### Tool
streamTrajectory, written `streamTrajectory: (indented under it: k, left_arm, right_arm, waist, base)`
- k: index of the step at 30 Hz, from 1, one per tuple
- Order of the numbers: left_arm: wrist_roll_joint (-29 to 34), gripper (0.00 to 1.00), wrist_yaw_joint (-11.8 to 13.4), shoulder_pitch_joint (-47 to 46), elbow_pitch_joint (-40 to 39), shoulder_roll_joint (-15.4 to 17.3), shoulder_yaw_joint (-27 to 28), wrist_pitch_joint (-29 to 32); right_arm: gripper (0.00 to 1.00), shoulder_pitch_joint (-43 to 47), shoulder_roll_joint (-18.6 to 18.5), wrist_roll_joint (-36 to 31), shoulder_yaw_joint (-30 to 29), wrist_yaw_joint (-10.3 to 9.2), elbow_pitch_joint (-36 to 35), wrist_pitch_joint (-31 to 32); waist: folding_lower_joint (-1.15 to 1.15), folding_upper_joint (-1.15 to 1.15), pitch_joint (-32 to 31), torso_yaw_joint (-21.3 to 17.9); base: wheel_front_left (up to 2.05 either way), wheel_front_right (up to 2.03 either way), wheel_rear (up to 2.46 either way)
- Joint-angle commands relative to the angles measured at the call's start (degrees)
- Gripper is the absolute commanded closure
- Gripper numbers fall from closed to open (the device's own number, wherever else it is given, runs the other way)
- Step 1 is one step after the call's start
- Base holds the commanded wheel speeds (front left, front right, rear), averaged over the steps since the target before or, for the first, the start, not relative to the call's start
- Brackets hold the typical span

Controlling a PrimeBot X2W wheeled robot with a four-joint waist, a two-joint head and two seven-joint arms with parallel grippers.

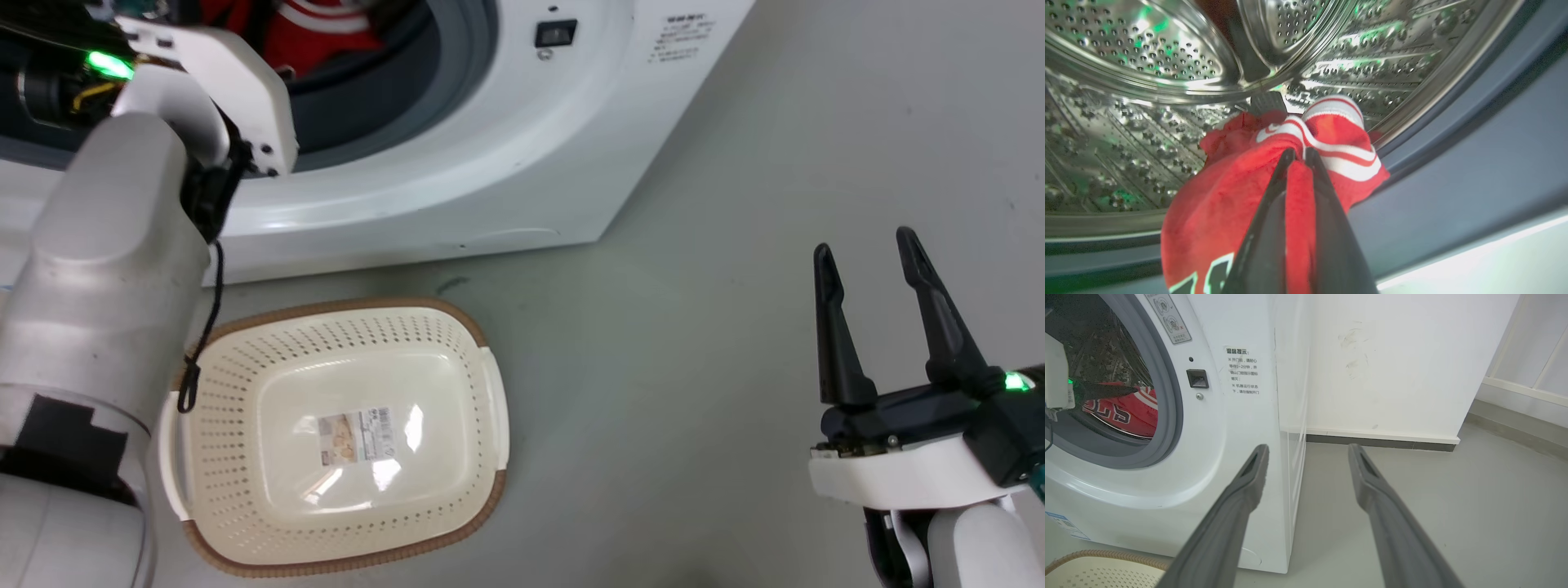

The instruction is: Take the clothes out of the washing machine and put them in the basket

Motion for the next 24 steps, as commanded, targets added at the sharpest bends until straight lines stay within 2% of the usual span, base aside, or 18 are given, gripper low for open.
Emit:
streamTrajectory:
  k: [1,13,19,24]
  left_arm:
    - [-0.6,1.00,0.0,1.6,-0.5,-0.1,-0.7,-1.7]
    - [-0.4,1.00,0.0,7.4,-4.8,0.5,-4.0,-11.1]
    - [0.8,1.00,1.1,11.5,-11.5,1.1,-3.9,-12.1]
    - [2.0,1.00,3.0,15.4,-20.4,2.6,-3.0,-12.2]
  right_arm:
    - [0.00,1.1,0.0,-0.6,-0.2,-0.04,0.3,-0.1]
    - [0.00,5.4,0.0,-2.1,-1.6,-0.04,1.4,-0.1]
    - [0.00,7.8,0.0,-2.3,-2.2,-0.04,1.9,-0.1]
    - [0.00,9.4,0.0,-2.0,-2.5,-0.04,2.2,-0.1]
  waist:
    - [0.00,0.00,-2.8,2.2]
    - [0.00,0.00,-10.9,6.0]
    - [0.00,0.00,-14.7,7.8]
    - [0.00,0.00,-17.2,9.2]
  base:
    - [0.00,0.00,0.00]
    - [0.00,0.00,0.00]
    - [0.00,0.00,0.00]
    - [0.00,0.00,0.00]
